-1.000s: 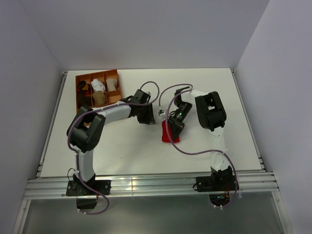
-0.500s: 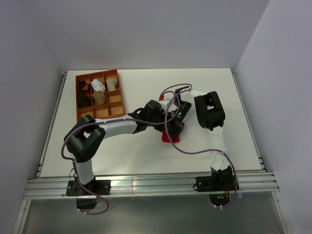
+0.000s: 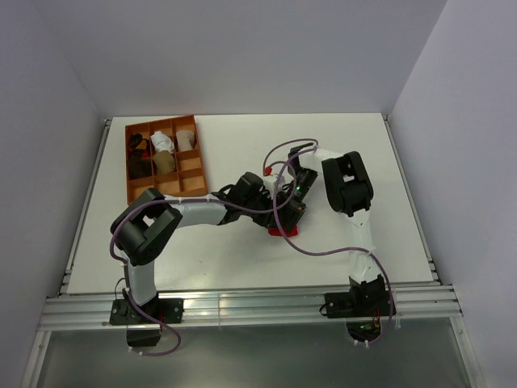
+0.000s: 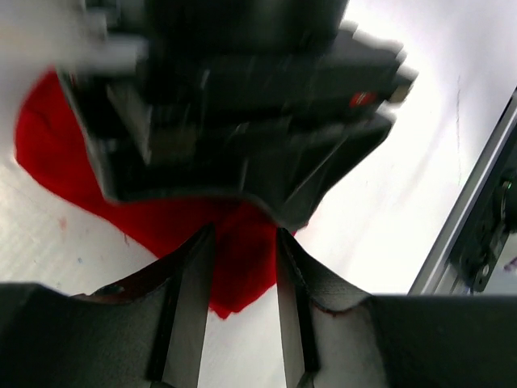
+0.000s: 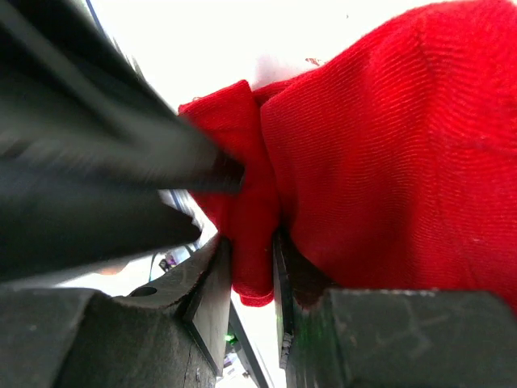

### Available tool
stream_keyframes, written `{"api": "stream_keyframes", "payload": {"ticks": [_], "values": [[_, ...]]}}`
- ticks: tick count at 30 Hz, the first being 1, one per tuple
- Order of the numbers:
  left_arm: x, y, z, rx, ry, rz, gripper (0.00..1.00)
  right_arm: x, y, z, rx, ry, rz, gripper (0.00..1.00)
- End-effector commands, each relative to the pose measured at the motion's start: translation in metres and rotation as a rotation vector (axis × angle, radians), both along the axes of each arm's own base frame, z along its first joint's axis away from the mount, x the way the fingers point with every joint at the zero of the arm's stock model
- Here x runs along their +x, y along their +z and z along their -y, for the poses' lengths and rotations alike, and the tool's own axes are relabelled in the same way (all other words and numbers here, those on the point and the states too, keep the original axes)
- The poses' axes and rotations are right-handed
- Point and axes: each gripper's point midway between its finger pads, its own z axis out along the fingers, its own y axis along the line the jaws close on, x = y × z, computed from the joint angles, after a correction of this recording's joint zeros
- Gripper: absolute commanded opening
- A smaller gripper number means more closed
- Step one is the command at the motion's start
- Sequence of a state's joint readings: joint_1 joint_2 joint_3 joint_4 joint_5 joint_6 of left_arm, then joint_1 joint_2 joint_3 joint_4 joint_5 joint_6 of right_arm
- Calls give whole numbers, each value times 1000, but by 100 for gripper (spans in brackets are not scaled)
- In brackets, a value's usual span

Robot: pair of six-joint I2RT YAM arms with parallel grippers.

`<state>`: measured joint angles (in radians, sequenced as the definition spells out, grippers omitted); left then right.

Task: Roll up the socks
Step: Roll the sock at the center of the board.

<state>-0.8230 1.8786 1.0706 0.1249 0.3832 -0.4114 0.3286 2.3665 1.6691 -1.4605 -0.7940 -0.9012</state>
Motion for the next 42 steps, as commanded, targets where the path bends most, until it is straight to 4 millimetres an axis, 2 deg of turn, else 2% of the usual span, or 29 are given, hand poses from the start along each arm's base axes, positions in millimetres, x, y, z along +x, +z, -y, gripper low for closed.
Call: {"api": "stream_keyframes", "payload": {"ticks": [1, 5, 11, 14, 18, 20, 21, 23, 27, 31, 33, 37, 40, 42], "values": [[-2, 5, -4, -50, -40, 10, 41, 6, -21, 20, -77, 74, 42, 24], [-3, 2, -15, -47, -47, -8, 43, 6, -20, 21, -78, 72, 44, 24], [-1, -8, -10, -29, -61, -33, 43, 7, -21, 20, -83, 66, 44, 24], [5, -16, -8, -2, -37, -53, 38, 9, -22, 19, -83, 60, 59, 25], [4, -35, -10, 60, -8, -101, 17, 12, -22, 18, -95, 32, 98, 29], [1, -42, -13, 98, 9, -126, 4, 16, -26, 17, -102, 20, 132, 36], [-1, -47, -13, 117, 18, -132, 0, 18, -22, 17, -102, 7, 149, 38], [-7, -53, -16, 136, 24, -152, 0, 22, -21, 13, -90, -7, 181, 47], [-14, -69, -26, 222, 61, -189, 0, 38, -1, 8, -61, -82, 287, 58], [-14, -75, -34, 264, 89, -202, 0, 62, 15, 10, -29, -186, 422, 64], [-15, -74, -35, 272, 93, -208, 0, 66, 26, 15, -28, -255, 443, 68], [-14, -73, -35, 271, 106, -223, 0, 77, 45, 28, 33, -369, 481, 68], [-15, -74, -34, 249, 115, -271, 0, 78, 56, 42, 63, -406, 547, 65], [-12, -77, -37, 237, 131, -319, 0, 74, 58, 60, 56, -408, 635, 63]]}}
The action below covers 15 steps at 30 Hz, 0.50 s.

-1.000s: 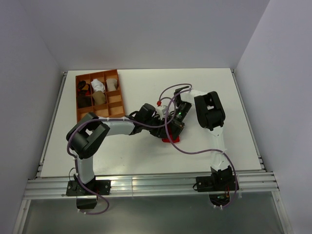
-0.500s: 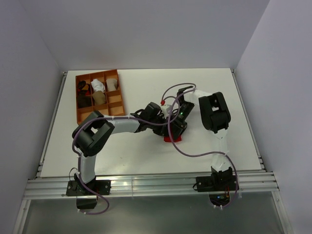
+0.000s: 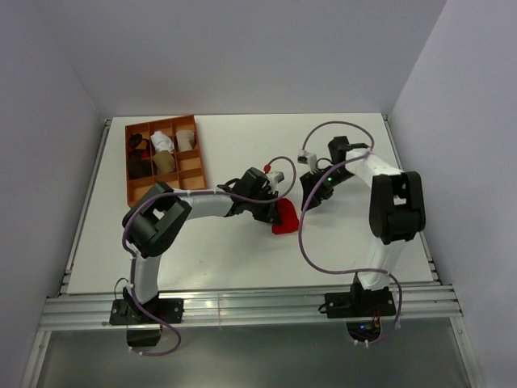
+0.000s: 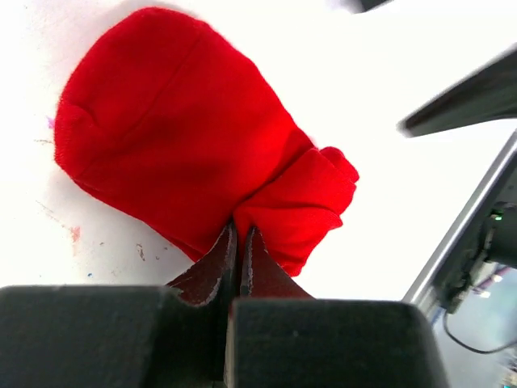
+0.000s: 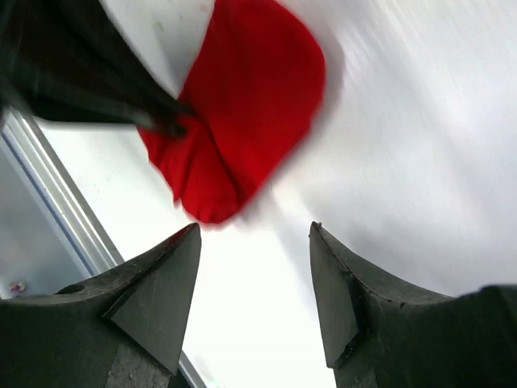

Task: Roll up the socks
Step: Roll the sock at the center of the board.

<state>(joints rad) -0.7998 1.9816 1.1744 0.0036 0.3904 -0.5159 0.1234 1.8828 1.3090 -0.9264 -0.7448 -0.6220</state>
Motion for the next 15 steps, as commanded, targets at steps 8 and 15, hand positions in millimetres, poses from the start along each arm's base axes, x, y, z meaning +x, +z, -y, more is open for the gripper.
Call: {"api": "stream_keyframes", "payload": {"ticks": [8, 15], "values": [[-20, -60, -42, 211, 45, -296, 0, -6, 31, 22, -13, 87, 549, 64], [-26, -63, -44, 243, 20, -403, 0, -24, 24, 9, -41, 279, 781, 68]]}}
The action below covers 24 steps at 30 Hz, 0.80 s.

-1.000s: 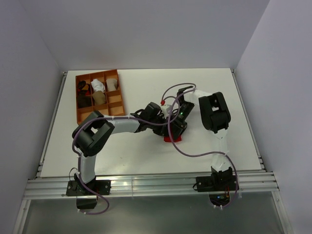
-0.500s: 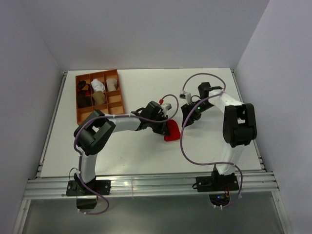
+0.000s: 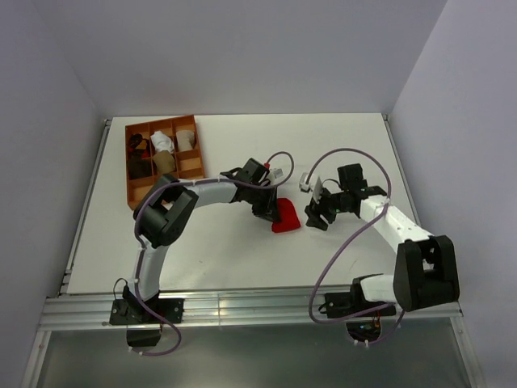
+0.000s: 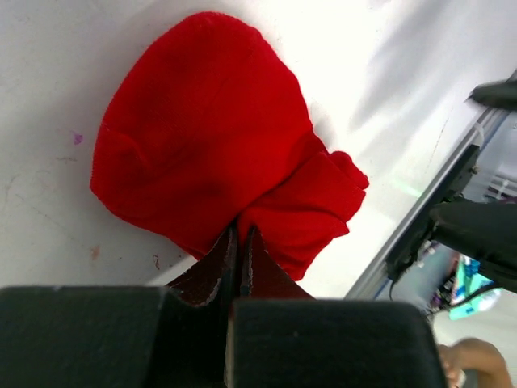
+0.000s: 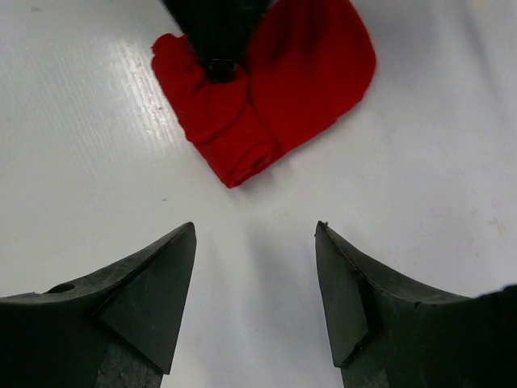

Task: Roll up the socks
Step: Roll the sock at the center of the board.

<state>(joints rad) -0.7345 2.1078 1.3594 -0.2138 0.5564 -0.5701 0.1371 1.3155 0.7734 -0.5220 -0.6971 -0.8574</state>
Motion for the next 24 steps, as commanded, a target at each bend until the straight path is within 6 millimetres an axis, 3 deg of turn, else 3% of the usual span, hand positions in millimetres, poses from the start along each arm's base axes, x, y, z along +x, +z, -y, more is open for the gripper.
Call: {"api": "stream_keyframes", "payload": {"ticks": [1, 11, 24], "values": [[-28, -54, -41, 224, -5, -164, 0, 9, 2, -12, -41, 126, 205, 68], [-24, -61, -43, 249, -39, -244, 0, -10, -6, -47, -123, 281, 463, 73], [-19, -62, -35, 236, -75, -260, 0, -4, -32, -69, -254, 369, 548, 69]]}}
